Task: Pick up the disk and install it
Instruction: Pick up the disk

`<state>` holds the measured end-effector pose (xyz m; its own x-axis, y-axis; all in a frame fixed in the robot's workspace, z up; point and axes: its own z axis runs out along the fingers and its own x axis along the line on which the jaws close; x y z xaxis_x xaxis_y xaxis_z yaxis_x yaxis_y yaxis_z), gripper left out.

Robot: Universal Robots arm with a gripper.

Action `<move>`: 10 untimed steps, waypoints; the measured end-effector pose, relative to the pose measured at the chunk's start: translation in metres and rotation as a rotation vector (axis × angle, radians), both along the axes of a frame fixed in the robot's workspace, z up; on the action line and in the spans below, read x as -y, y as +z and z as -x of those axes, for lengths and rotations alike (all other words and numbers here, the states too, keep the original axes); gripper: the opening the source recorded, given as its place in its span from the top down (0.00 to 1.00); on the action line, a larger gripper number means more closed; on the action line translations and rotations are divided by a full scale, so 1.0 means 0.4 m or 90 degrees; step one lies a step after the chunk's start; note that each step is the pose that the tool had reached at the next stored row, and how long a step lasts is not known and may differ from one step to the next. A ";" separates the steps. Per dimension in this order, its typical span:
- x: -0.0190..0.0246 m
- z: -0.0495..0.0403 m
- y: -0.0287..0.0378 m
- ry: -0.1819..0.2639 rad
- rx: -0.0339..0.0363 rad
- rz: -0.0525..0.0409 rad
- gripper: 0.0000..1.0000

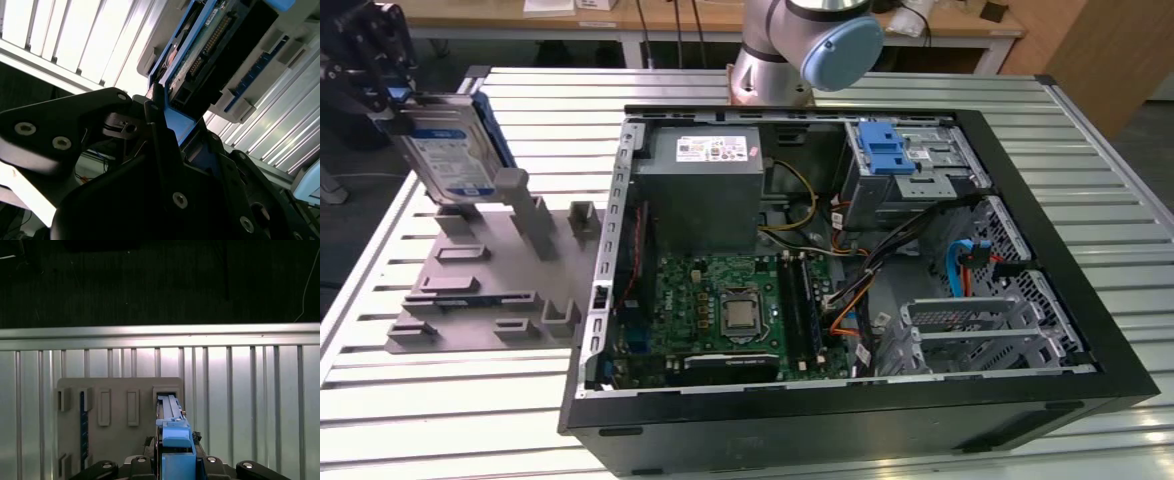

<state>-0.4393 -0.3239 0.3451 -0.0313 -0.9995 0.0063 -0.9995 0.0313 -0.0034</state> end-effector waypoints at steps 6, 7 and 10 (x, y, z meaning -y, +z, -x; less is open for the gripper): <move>0.000 0.000 0.014 0.000 0.0000 -0.0001 0.64; 0.000 0.000 0.016 0.000 0.0001 -0.0001 0.64; 0.000 0.000 0.023 0.000 0.0001 -0.0002 0.64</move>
<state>-0.4393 -0.3239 0.3543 -0.0313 -0.9995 0.0061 -0.9995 0.0313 -0.0035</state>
